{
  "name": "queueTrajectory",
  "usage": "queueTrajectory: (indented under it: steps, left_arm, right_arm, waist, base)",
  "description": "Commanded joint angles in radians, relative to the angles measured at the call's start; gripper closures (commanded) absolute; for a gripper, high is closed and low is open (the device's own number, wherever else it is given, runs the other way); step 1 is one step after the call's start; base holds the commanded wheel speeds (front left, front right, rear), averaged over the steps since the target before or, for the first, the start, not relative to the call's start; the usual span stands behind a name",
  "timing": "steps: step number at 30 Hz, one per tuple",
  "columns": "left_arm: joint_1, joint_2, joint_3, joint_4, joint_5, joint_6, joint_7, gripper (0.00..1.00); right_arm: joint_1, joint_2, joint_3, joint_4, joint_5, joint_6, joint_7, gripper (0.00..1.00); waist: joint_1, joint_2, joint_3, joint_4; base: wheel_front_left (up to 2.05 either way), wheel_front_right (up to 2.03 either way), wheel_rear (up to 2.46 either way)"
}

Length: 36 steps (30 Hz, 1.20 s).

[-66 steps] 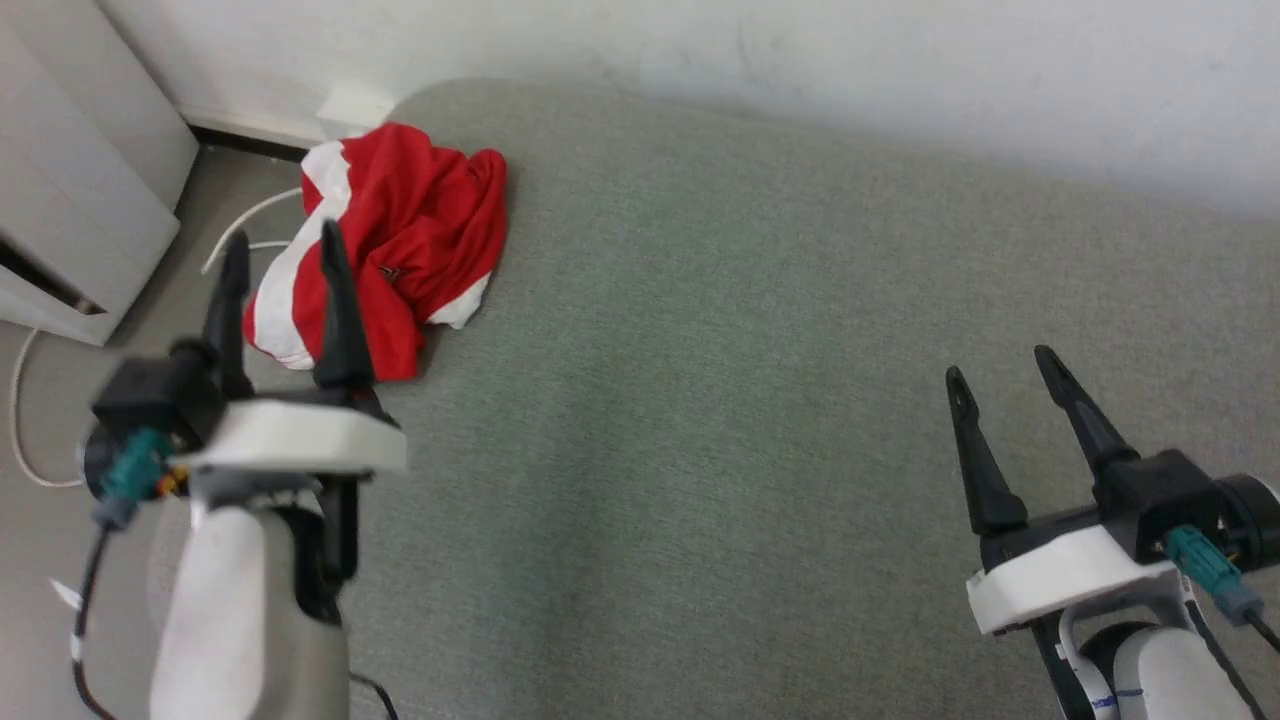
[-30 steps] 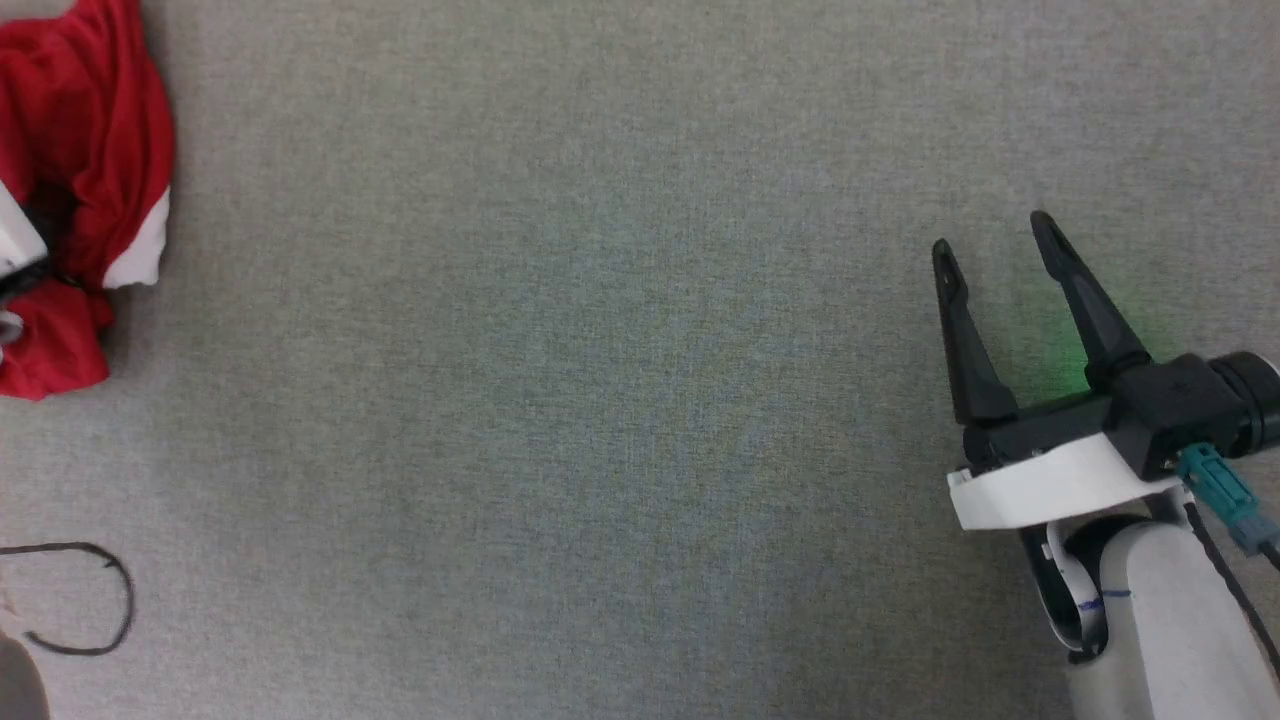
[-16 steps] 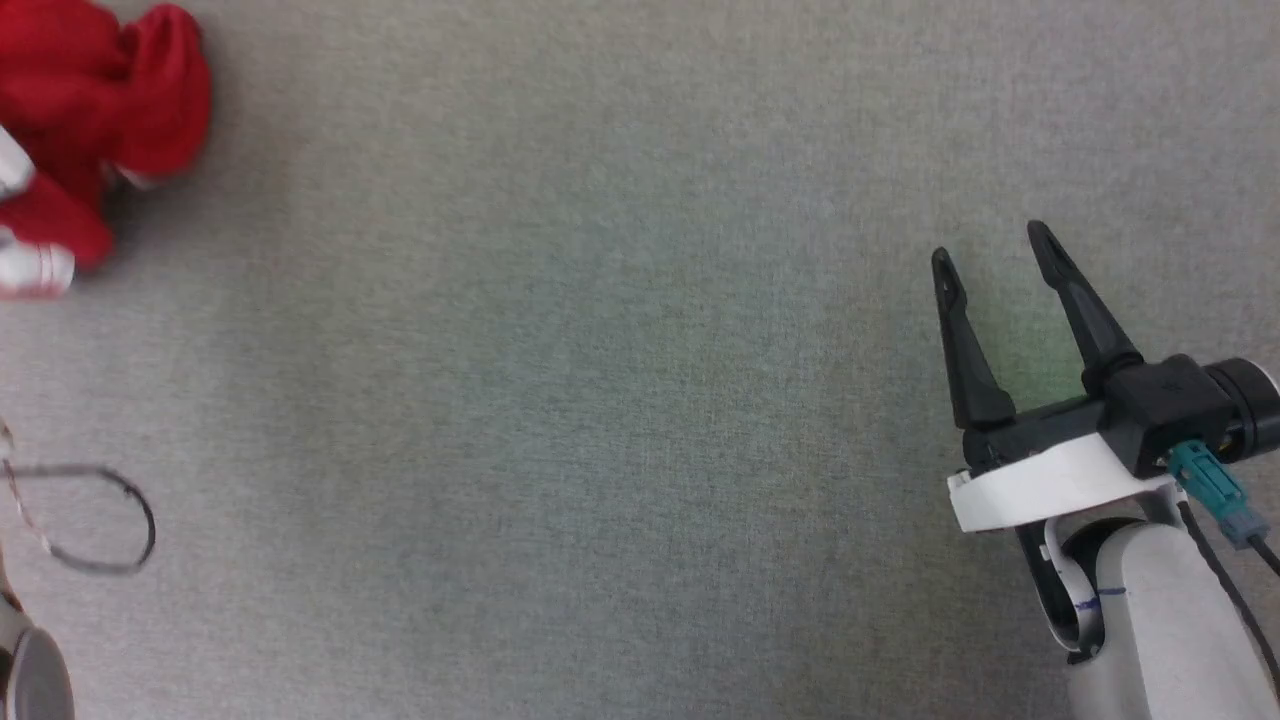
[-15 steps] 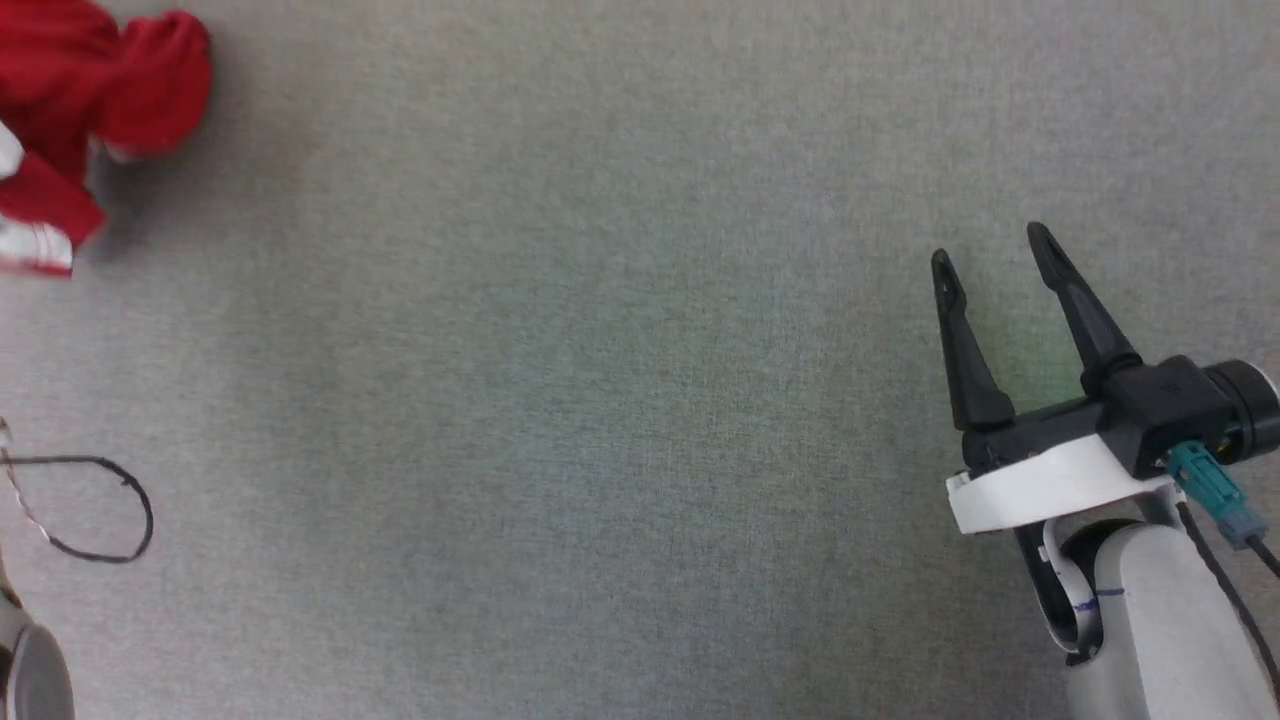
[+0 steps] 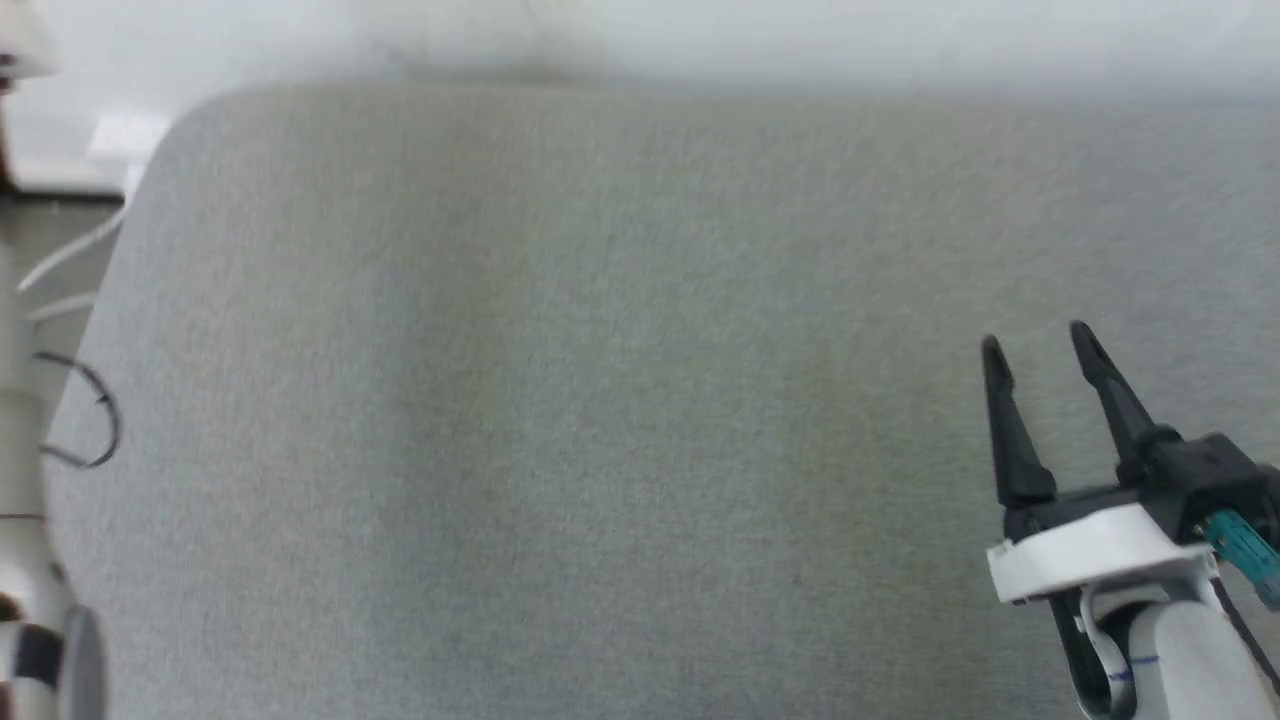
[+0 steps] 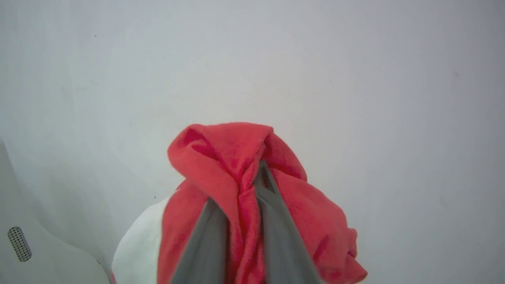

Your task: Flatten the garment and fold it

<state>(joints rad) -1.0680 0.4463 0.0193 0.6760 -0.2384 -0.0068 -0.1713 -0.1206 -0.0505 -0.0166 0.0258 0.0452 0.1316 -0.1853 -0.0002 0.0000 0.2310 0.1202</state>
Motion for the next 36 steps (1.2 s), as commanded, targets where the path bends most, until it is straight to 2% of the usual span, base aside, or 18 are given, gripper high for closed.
queueTrajectory:
  steps: [1,7,14,16,21,25,28,30,31,32,33,36]
  left_arm:
    - [-0.005,-0.023,-0.014,-0.012,0.006,-0.012,-0.032,1.00]
    - [0.069,-0.134,-0.068,-0.112,0.001,-0.039,-0.083,1.00]
    - [0.219,-0.331,-0.188,-0.200,-0.050,-0.083,-0.084,1.00]
    - [0.266,-0.365,-0.233,-0.204,-0.070,-0.090,-0.077,1.00]
    - [0.410,-0.394,-0.354,-0.196,-0.149,-0.089,-0.058,1.00]
    - [0.564,-0.396,-0.547,-0.183,-0.219,-0.088,-0.024,1.00]
    - [0.663,-0.396,-0.649,-0.152,-0.238,-0.066,-0.010,1.00]
    - [0.705,-0.396,-0.682,-0.131,-0.248,-0.050,-0.009,1.00]
    - [0.717,-0.396,-0.696,-0.125,-0.251,-0.048,-0.012,0.95]
    - [0.724,-0.396,-0.708,-0.120,-0.254,-0.050,-0.017,0.15]
    - [0.726,-0.396,-0.718,-0.117,-0.251,-0.049,-0.023,0.00]
    - [0.722,-0.396,-0.731,-0.148,-0.240,-0.046,-0.059,0.00]
  right_arm:
    - [0.017,0.000,-0.009,0.001,0.007,-0.001,0.000,0.00]
    - [0.064,0.000,-0.032,-0.013,0.013,-0.001,0.016,0.00]
    - [0.110,0.000,-0.070,-0.038,0.021,-0.001,0.043,0.00]
    - [0.115,0.000,-0.073,-0.044,0.024,-0.001,0.046,0.00]
    - [0.120,0.000,-0.066,-0.046,0.036,-0.001,0.047,0.00]
    - [0.124,0.000,-0.068,-0.038,0.046,-0.001,0.041,0.00]
    - [0.127,0.000,-0.073,-0.027,0.050,-0.001,0.035,0.00]
    - [0.129,0.000,-0.074,-0.022,0.051,-0.001,0.035,0.00]
    - [0.130,0.000,-0.075,-0.020,0.051,-0.001,0.034,0.00]
    - [0.130,0.000,-0.075,-0.020,0.050,-0.001,0.035,0.00]
    - [0.129,0.000,-0.073,-0.020,0.048,-0.001,0.036,0.00]
    - [0.130,0.000,-0.069,-0.019,0.041,-0.001,0.039,0.00]
  waist:
    - [0.0002,0.0000,-0.108,-0.059]
    - [0.0002,0.0000,-0.173,-0.129]
    - [0.0002,0.0000,-0.192,-0.200]
    - [0.0002,0.0000,-0.188,-0.221]
    - [0.0002,0.0000,-0.166,-0.271]
    - [0.0002,0.0000,-0.149,-0.285]
    - [0.0002,0.0000,-0.142,-0.279]
    - [0.0002,0.0000,-0.140,-0.267]
    - [0.0002,0.0000,-0.140,-0.258]
    - [0.0002,0.0000,-0.138,-0.249]
    - [0.0002,0.0000,-0.139,-0.242]
    - [0.0002,0.0000,-0.151,-0.212]
  base:
    - [0.00,0.00,0.00]
    - [0.00,0.00,0.00]
    - [0.00,0.00,0.00]
    - [0.00,0.00,0.00]
    - [0.00,0.00,0.00]
    - [0.00,0.00,0.00]
    - [0.00,0.00,0.00]
    - [0.00,0.00,0.00]
    - [0.00,0.00,0.00]
    - [0.00,0.00,0.00]
    - [0.00,0.00,0.00]
    - [0.00,0.00,0.00]
